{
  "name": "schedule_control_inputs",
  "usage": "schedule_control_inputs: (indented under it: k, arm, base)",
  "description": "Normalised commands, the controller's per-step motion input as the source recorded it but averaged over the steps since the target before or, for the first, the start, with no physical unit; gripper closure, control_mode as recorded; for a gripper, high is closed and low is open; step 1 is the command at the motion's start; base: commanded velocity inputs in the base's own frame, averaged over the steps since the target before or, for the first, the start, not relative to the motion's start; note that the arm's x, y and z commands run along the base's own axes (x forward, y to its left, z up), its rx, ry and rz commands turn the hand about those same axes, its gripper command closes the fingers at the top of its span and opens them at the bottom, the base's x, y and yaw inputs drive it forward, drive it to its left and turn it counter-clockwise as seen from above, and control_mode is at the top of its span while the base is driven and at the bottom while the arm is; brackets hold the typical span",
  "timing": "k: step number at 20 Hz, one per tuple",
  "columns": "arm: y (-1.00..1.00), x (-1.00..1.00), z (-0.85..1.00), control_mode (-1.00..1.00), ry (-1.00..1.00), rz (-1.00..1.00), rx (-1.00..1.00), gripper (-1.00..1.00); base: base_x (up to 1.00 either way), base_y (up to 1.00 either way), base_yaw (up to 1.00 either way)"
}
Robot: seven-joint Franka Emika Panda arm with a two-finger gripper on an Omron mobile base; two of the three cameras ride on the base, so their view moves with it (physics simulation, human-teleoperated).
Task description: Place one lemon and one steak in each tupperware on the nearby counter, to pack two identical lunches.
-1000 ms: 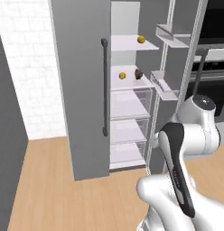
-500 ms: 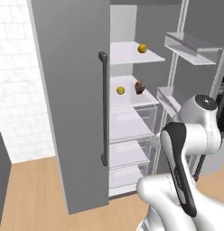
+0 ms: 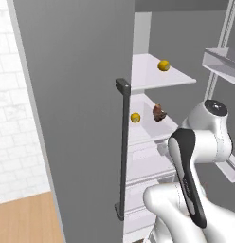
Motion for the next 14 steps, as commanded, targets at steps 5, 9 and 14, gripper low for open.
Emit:
schedule_control_inputs:
  k: [5, 9, 14]
  arm:
    - [0.00, 0.55, -0.17, -1.00, 0.00, -0.03, 0.00, -1.00]
    - [-0.02, 0.81, -0.28, -1.00, 0.00, 0.00, 0.00, -1.00]
    - [0.00, 0.72, -0.11, -1.00, -0.07, 0.00, 0.02, -1.00]
  base:
    - [0.14, 0.00, -0.02]
    - [0.00, 0.00, 0.00]
    - [0.00, 0.00, 0.00]
